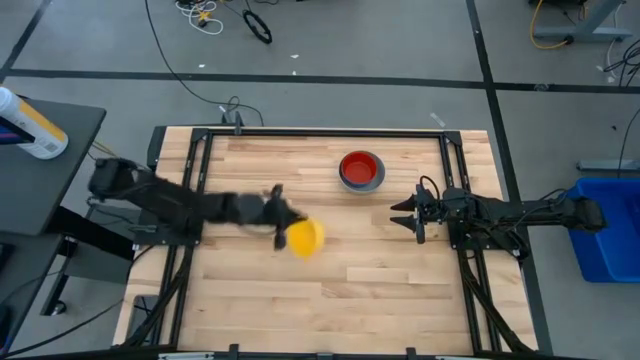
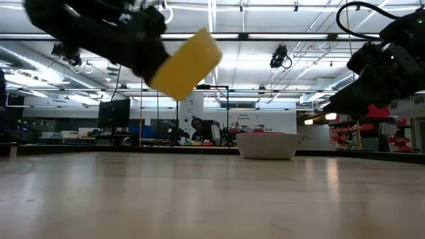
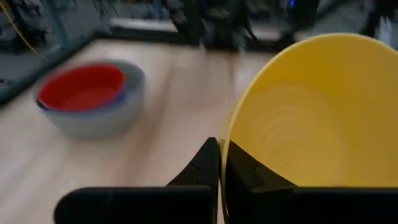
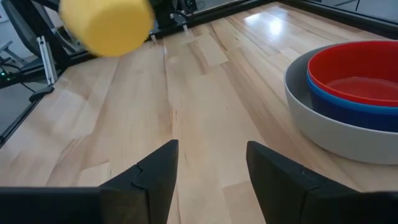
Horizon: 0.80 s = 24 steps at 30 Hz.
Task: Nest bowls inside each other
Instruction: Stack the yellow bowl on the red bowl
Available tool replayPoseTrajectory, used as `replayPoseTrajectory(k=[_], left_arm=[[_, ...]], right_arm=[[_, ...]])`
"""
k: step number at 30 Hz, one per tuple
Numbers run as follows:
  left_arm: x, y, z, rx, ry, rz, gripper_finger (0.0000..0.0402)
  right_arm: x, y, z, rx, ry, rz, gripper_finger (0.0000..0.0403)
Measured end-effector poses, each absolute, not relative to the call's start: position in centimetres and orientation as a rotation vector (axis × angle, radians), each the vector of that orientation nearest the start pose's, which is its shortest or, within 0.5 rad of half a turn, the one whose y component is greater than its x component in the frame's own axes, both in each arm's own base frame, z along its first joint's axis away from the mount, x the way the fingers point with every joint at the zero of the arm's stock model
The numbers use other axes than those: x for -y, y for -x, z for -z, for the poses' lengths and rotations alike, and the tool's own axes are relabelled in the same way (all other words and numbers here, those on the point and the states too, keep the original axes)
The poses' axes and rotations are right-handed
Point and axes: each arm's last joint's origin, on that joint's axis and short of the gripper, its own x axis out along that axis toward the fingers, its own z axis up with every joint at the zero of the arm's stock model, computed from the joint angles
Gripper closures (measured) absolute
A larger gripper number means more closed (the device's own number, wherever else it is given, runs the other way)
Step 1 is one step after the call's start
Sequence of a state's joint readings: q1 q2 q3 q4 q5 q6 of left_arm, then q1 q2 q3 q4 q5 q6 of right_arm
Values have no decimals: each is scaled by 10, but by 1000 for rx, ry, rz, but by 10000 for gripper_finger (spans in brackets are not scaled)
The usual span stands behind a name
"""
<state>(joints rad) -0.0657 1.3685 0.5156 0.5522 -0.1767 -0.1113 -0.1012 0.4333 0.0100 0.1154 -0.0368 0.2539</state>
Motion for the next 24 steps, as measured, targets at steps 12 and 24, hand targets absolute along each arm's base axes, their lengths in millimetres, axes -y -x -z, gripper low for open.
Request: replayPoseTrajectory(k=[12, 24], left_arm=[[-112, -378, -211, -412, 30, -110, 396], [-186, -458, -239, -694, -86, -134, 396]], right_arm=[[11, -120, -138, -304, -273, 104, 207], [11, -120, -138, -312, -272, 113, 204]])
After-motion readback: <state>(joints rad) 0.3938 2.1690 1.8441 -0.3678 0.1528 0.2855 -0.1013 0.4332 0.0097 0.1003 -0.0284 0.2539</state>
